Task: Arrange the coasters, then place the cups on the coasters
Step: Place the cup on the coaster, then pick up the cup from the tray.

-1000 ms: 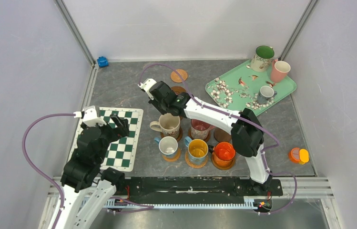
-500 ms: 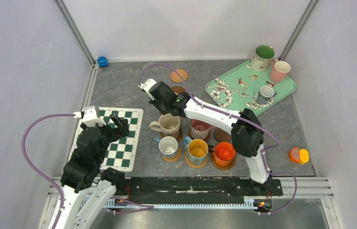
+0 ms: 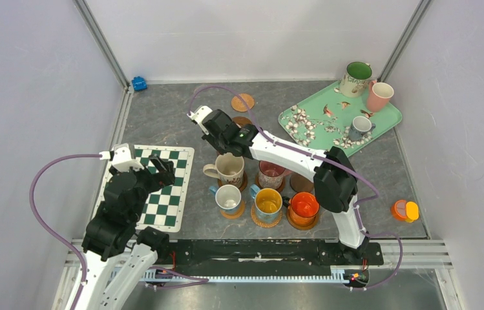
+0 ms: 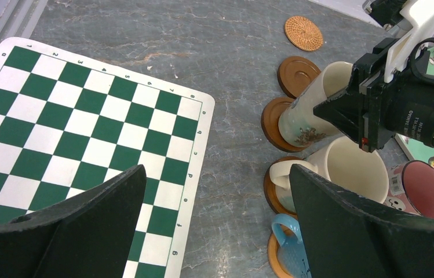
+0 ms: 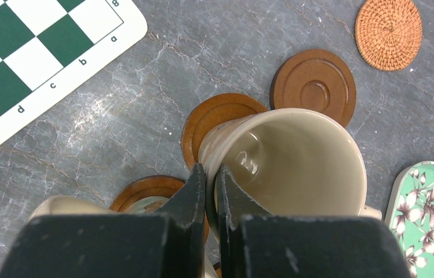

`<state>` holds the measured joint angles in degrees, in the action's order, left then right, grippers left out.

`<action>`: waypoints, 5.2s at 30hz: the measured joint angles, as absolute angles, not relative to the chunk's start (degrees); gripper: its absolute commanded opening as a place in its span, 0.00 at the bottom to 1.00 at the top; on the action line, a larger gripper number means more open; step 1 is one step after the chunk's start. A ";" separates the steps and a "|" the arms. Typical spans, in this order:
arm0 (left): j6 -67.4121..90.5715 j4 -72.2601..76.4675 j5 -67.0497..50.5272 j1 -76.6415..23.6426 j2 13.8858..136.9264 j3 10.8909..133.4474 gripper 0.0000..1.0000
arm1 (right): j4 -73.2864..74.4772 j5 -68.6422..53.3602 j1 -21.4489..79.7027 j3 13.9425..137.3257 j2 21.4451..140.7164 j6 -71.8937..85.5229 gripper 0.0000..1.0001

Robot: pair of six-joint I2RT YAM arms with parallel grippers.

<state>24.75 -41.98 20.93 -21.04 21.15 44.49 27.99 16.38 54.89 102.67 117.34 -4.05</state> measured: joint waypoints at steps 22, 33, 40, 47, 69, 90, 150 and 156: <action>24.77 -41.95 20.93 -21.04 21.17 44.49 1.00 | 27.90 14.00 53.98 104.36 118.69 -3.62 0.14; 24.77 -42.02 20.95 -21.04 21.45 44.51 1.00 | 25.30 15.16 53.80 105.58 118.87 -4.16 0.44; 24.77 -41.93 19.62 -21.04 25.43 44.51 0.91 | 25.28 15.94 53.12 105.30 115.13 -3.60 0.45; 26.02 -41.89 14.74 -21.04 34.59 45.28 0.06 | 21.93 19.86 51.94 95.90 100.22 -2.13 0.28; 33.32 -23.97 5.02 -13.56 74.00 53.01 0.02 | 10.09 17.91 51.90 62.67 66.13 3.97 0.25; 40.88 -6.55 -12.78 -9.04 102.35 54.76 0.02 | 8.25 17.89 51.90 61.58 63.90 5.37 0.26; 25.74 -31.86 -12.25 -13.26 58.08 52.29 1.00 | 18.22 22.68 14.61 84.84 92.95 -5.93 0.38; 22.59 -35.68 -10.41 -13.50 54.41 48.03 1.00 | 18.52 18.79 7.57 95.92 104.31 -7.57 0.40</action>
